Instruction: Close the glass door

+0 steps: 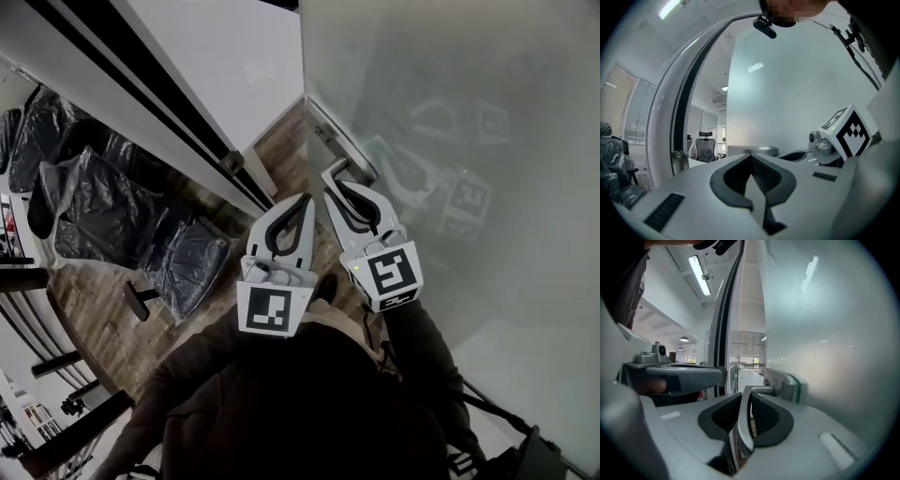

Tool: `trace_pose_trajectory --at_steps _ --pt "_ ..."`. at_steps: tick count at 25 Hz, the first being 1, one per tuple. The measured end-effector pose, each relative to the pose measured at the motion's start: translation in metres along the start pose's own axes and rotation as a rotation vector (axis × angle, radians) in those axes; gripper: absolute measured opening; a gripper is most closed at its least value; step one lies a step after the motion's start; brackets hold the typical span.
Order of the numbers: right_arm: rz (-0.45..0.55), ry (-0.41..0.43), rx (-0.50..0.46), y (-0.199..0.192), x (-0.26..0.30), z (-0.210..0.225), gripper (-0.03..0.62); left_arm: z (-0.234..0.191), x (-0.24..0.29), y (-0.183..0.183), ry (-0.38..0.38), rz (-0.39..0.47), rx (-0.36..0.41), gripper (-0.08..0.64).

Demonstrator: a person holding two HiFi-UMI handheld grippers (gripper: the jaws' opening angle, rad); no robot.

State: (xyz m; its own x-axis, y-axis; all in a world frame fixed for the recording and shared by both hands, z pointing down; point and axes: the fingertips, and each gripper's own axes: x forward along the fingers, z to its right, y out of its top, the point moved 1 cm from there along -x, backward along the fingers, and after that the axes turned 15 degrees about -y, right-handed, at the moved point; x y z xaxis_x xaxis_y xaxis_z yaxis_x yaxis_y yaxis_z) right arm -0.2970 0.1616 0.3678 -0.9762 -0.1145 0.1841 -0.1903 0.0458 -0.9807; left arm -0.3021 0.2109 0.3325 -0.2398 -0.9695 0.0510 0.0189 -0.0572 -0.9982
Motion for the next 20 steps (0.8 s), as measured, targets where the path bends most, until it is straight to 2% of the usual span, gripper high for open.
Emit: trace_pose_trajectory --at_steps 4,9,13,20 --pt "0.000 0.016 0.002 0.002 -0.007 -0.023 0.066 -0.009 -0.024 0.000 -0.020 0.015 -0.024 -0.003" --pt "0.017 0.046 -0.008 0.002 -0.014 -0.050 0.066 -0.016 -0.054 -0.014 -0.070 -0.016 -0.035 -0.003" --pt "0.011 0.074 -0.009 -0.004 -0.019 -0.075 0.066 -0.019 -0.076 -0.019 -0.068 -0.010 -0.034 -0.003" --pt "-0.003 0.113 -0.004 0.002 -0.033 -0.093 0.066 -0.005 -0.094 0.004 -0.030 0.004 -0.024 -0.003"
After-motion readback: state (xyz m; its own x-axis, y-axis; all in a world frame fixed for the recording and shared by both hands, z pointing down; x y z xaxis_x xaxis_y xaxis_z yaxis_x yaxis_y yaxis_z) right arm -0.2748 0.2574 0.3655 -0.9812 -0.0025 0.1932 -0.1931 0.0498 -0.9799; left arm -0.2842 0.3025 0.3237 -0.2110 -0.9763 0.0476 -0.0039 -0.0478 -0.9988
